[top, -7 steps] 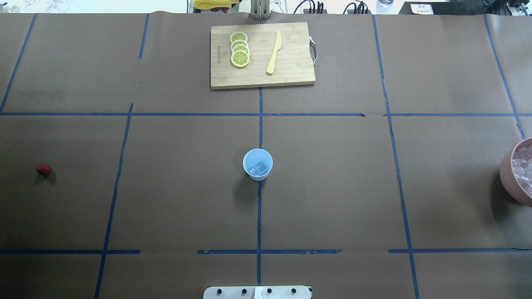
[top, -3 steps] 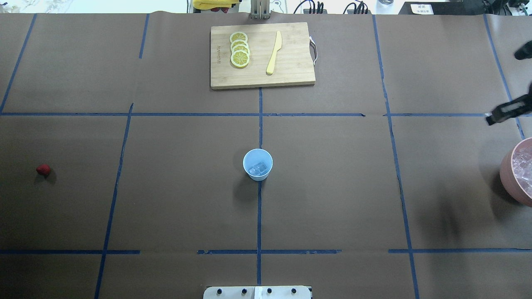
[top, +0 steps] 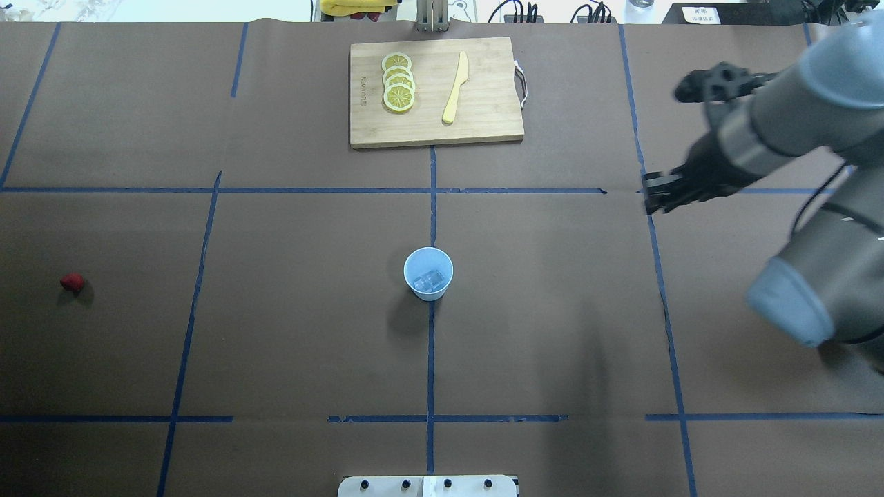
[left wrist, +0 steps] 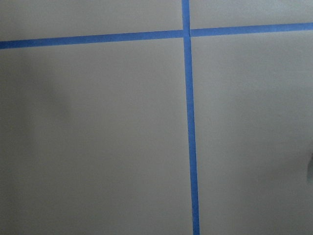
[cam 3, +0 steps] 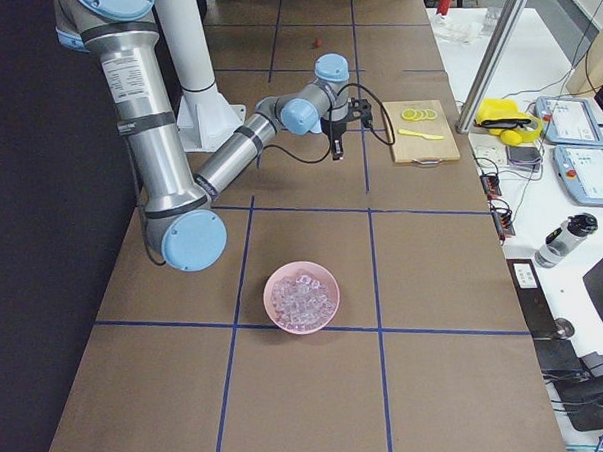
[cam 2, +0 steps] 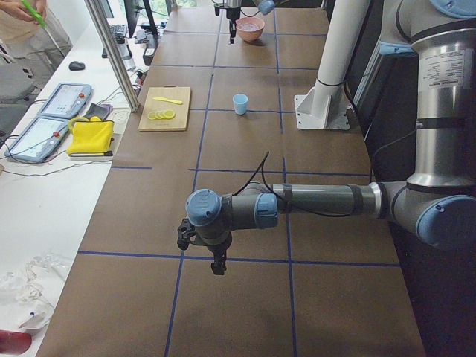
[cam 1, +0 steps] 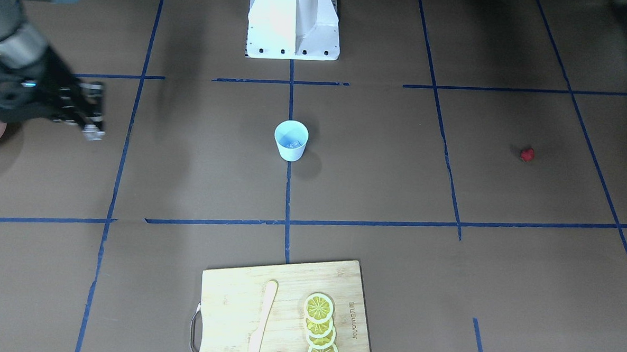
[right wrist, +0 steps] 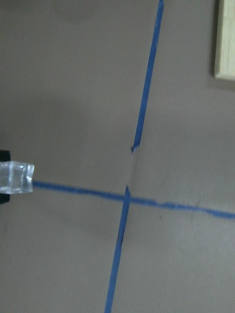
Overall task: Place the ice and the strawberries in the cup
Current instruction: 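Carry the third ice cube with the right gripper over the cup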
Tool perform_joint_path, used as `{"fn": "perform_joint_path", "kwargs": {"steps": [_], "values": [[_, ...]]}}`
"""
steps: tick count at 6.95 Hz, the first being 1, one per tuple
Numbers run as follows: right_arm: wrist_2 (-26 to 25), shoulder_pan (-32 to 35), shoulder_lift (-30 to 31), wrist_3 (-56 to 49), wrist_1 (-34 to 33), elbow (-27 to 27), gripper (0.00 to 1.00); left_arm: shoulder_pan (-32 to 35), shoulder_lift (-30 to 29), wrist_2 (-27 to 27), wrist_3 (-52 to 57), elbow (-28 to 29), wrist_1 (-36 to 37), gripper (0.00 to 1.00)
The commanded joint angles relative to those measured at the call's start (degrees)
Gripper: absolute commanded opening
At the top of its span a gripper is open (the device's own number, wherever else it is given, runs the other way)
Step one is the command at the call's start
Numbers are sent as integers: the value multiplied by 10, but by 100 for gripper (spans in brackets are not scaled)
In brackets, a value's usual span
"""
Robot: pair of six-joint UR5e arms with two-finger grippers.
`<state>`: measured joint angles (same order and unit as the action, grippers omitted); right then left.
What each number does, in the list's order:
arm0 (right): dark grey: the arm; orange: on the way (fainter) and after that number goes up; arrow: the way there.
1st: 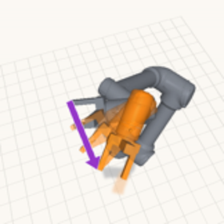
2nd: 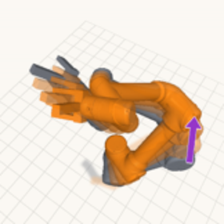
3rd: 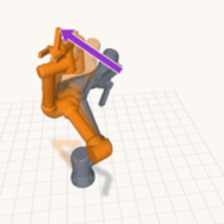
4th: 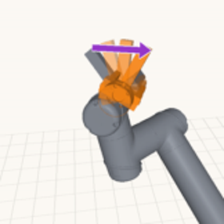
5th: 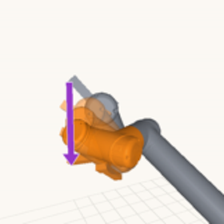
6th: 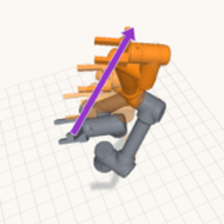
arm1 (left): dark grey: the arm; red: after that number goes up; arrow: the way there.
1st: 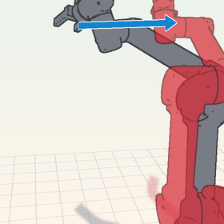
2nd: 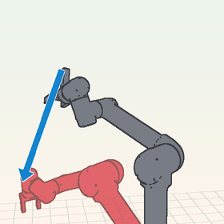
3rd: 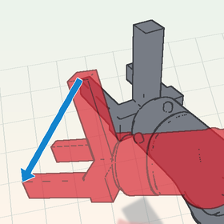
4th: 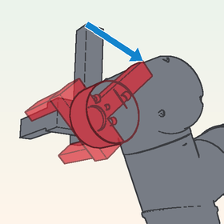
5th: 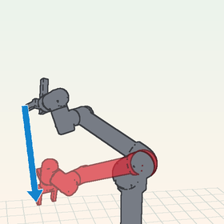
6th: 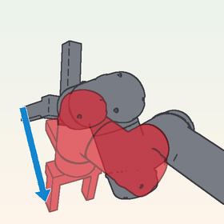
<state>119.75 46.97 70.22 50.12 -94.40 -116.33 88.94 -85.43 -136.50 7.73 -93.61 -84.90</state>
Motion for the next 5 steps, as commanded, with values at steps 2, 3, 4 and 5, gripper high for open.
{"fn": "perform_joint_path", "kwargs": {"steps": [2, 3, 4, 5], "values": [[-136, -155, -216, 185, -112, 90, 0, 0, 0, 0, 0, 0, 0, 100], [-164, -183, -257, 218, -112, 132, 0, 0, 0, 0, 0, 1, 0, 100], [-180, -206, -290, 246, -110, 172, 0, 0, 0, 0, 0, 1, 1, 100], [-200, -225, -298, 263, -92, 197, 0, 0, 0, 0, 0, 1, 1, 100]]}}
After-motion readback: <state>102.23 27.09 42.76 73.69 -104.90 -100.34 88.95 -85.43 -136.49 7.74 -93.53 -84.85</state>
